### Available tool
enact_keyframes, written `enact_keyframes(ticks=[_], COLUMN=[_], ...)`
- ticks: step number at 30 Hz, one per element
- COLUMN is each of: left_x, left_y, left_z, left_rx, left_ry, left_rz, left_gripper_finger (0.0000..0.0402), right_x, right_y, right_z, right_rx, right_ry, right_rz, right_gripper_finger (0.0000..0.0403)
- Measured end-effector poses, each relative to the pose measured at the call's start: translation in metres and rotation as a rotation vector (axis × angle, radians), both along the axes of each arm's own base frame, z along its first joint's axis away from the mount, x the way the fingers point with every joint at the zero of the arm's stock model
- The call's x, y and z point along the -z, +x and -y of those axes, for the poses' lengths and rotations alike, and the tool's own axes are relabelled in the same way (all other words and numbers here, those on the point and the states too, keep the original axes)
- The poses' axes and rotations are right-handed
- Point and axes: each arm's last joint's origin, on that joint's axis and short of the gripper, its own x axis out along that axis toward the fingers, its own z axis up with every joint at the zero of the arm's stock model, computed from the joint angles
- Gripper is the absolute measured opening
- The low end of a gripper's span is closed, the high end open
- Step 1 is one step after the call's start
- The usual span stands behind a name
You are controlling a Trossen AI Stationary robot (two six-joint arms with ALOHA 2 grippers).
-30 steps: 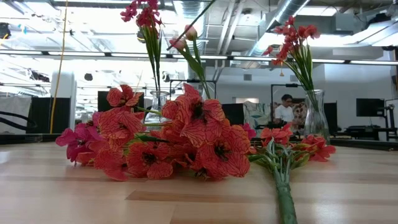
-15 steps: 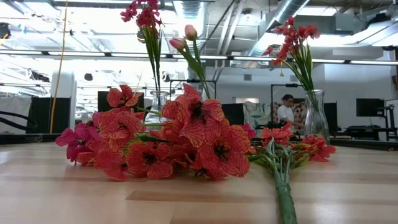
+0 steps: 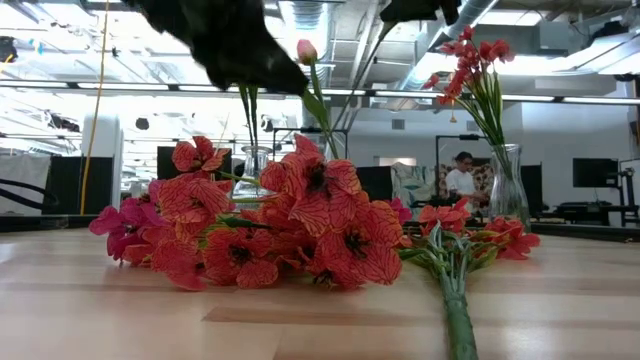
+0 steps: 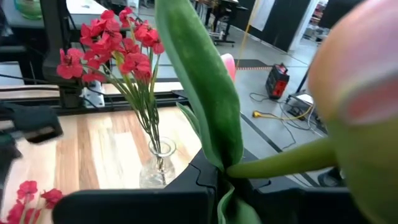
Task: Sort flowers into vase by color
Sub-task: Put the pink flower into the purple vase
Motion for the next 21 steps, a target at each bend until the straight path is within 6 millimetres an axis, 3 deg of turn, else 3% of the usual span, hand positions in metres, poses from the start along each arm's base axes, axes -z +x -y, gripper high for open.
enact_keyframes(ticks=[8, 21], left_x=[0.021, 0.025], left_y=[-0.002, -0.001], left_z=[-0.023, -0.035], left_rx=[0.054, 0.046], left_ry=[-0.099, -0.118], left_rz=[0.069, 0.087], left_gripper_finger=[0.0098, 0.0098], right_x=[0.0, -0.008], right_y=[-0.002, -0.005], right_z=[0.009, 0.021], right_rx=[0.021, 0.018], right_ry=[0.019, 0.098], right_rz=[-0.037, -0.061], right_gripper_finger=[0.0042, 0.0042])
